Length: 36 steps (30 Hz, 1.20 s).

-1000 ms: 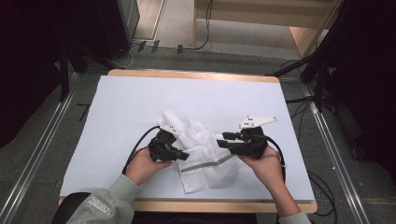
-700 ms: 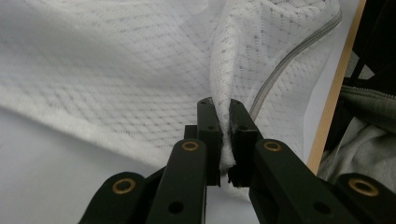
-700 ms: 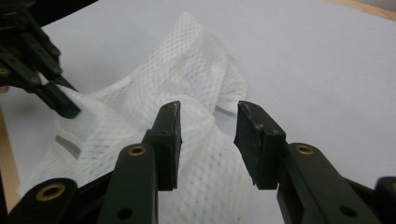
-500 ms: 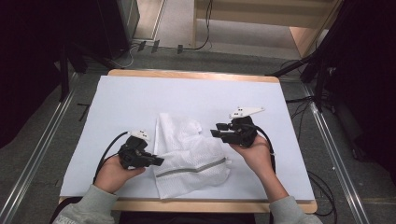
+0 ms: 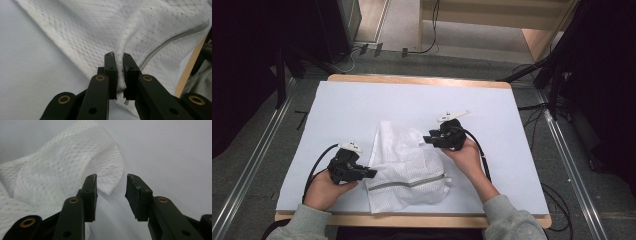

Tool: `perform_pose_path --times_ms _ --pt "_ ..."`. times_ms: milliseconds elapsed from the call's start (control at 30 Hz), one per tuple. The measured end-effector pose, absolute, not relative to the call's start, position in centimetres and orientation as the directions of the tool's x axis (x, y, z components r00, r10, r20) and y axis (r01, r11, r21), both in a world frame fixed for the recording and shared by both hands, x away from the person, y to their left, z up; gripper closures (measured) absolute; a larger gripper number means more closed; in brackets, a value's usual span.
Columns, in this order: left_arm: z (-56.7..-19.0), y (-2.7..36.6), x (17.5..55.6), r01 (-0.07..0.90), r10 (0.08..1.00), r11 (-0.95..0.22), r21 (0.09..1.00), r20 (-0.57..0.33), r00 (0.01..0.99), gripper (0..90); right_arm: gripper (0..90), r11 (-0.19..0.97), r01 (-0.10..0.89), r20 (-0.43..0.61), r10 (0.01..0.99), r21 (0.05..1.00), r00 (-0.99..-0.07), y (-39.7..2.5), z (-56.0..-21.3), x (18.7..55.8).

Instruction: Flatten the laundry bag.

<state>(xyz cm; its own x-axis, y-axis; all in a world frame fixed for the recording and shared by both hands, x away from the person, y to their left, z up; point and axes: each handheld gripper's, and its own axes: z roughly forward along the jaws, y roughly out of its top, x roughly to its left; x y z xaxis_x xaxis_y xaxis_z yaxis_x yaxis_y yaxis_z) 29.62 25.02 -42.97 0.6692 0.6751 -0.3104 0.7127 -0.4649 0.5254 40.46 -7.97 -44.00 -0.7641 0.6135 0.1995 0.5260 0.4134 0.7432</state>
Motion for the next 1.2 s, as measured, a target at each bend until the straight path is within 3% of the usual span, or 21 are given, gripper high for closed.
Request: perform_pose_path --times_ms 233,367,433,567,633,1200 --pt "-43.3 25.7 29.5 0.719 0.693 -0.446 0.532 -0.303 0.654 84.4 53.1 0.451 0.537 0.183 0.619 0.712 -0.763 -5.1 -46.4 41.5" --pt "-43.4 25.8 29.5 0.721 0.698 -0.444 0.532 -0.299 0.651 83.9 53.1 0.466 0.537 0.164 0.629 0.704 -0.760 -4.3 -47.1 41.6" --pt "-43.4 25.9 29.6 0.720 0.697 -0.443 0.535 -0.299 0.652 83.5 57.9 0.475 0.524 0.140 0.633 0.706 -0.762 -4.1 -47.1 41.5" --pt "-43.4 26.0 29.7 0.721 0.698 -0.438 0.537 -0.303 0.649 83.6 81.2 0.501 0.516 0.101 0.642 0.695 -0.760 -4.1 -46.9 41.3" --pt "-43.3 26.0 29.6 0.721 0.694 -0.437 0.538 -0.307 0.651 84.3 86.9 0.498 0.530 0.117 0.644 0.686 -0.756 -4.3 -46.8 41.4" --pt "-43.1 26.0 30.1 0.713 0.693 -0.434 0.551 -0.301 0.655 85.6 89.5 0.368 0.601 0.169 0.739 0.710 -0.652 -11.3 -43.8 43.6"
